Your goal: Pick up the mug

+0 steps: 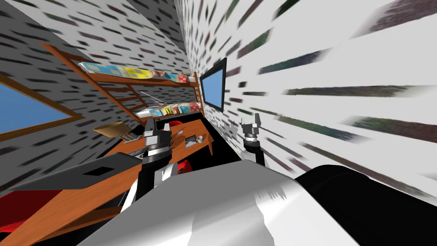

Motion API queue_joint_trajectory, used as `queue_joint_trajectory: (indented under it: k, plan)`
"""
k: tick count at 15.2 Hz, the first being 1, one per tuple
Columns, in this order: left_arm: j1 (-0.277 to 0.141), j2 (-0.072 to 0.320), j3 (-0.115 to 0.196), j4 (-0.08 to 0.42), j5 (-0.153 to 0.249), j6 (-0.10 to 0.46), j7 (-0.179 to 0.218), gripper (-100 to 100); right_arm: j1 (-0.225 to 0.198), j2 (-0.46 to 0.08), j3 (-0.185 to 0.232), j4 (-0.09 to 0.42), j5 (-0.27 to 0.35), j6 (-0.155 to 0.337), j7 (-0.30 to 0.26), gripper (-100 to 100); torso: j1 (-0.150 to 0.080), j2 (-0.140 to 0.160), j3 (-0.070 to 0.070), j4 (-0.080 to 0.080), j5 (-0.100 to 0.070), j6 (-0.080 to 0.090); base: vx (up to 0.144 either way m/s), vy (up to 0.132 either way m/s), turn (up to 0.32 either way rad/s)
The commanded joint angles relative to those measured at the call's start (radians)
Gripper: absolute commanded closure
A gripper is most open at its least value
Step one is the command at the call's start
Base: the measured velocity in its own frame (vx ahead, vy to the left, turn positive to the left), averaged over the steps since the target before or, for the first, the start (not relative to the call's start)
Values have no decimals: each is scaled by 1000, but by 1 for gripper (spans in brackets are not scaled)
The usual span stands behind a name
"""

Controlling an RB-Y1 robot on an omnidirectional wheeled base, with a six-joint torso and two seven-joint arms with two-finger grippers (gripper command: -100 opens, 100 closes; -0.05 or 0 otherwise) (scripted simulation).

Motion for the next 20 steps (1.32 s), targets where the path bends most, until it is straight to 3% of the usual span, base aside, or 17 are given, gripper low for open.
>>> queue_joint_trajectory:
  k: [1, 4, 5, 8, 20]
  plan:
    - [-4, 29, 3, 8, 4, 13, 3, -100, 0, 0, 0, 0, 0, 0, 0, 0, 0, 0, 0, 0, 0, 0, 2, -6, -9]
    - [-19, 90, 16, 43, 20, 65, 17, -100, 0, 0, 0, 0, 0, 0, 0, 0, -1, -1, 0, 0, 0, 0, 11, -26, -26]
    - [-19, 90, 16, 43, 20, 65, 17, -100, 0, 0, 0, 0, 0, 0, 0, 0, -2, -1, -1, 0, 0, 0, 19, -32, -16]
    - [-45, 145, 37, 99, 47, 145, 41, -100, 0, 0, 0, 0, 0, 0, 0, 0, -2, -2, -1, 0, 0, 0, 23, -46, -36]
    - [-110, 224, 83, 234, 108, 359, 97, -100, 0, 0, 0, 0, 0, 0, 0, 0, -3, -3, -2, -1, -1, 0, 31, -48, -28]
